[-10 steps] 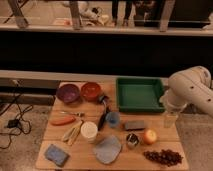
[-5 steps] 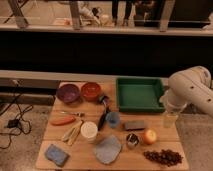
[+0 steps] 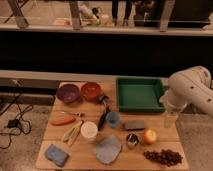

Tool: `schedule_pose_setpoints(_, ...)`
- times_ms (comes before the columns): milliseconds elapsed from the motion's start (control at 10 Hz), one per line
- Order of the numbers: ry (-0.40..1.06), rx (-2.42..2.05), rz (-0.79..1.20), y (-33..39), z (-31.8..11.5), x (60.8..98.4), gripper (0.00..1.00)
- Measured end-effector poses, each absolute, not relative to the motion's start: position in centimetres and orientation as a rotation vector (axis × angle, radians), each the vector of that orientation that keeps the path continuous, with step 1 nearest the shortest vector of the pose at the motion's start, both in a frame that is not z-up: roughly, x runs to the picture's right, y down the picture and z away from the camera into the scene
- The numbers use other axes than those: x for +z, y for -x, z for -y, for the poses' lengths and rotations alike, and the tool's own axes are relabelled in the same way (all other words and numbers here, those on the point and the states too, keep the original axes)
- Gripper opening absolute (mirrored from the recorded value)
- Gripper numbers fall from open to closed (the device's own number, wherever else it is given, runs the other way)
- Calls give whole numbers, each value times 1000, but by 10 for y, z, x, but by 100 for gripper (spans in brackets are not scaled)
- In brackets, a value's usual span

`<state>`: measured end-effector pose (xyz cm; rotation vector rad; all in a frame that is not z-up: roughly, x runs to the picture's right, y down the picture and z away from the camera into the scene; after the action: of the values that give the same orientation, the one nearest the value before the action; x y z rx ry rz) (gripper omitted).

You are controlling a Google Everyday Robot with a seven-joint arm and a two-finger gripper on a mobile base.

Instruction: Place towel in table surface

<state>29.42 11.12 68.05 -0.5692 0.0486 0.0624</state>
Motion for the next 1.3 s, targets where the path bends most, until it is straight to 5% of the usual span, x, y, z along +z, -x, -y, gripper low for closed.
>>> schedule_pose_setpoints(1300, 575, 18, -30, -281, -118, 686, 80)
